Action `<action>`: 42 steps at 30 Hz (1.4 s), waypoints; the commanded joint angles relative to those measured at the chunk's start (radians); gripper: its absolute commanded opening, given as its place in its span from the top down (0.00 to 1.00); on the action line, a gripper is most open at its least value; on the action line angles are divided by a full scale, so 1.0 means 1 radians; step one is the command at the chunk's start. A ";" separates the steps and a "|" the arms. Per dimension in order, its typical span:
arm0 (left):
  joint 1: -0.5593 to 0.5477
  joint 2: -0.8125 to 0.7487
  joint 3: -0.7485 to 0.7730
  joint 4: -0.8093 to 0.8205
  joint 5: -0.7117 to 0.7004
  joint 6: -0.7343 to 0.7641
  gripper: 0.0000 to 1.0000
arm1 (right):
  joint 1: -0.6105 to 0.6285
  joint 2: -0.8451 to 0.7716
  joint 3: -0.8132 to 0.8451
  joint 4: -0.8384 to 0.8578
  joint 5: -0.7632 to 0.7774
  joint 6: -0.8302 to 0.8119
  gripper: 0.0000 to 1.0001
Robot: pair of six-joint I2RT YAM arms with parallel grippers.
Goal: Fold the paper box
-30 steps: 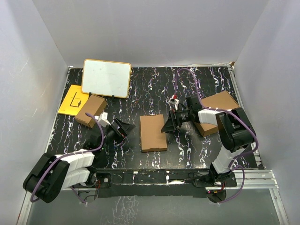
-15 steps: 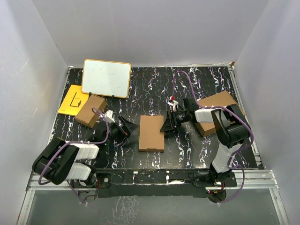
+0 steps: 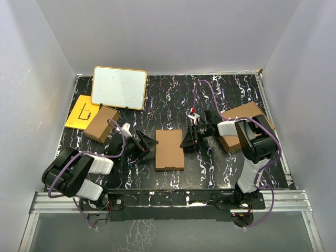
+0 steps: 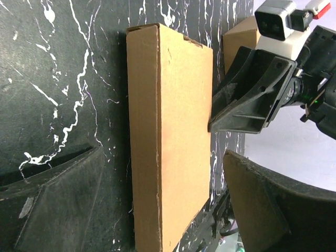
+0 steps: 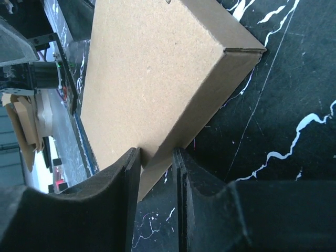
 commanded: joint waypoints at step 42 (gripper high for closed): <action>-0.047 -0.047 0.159 -0.170 0.106 0.062 0.91 | -0.089 -0.030 0.187 -0.416 -0.145 -0.504 0.31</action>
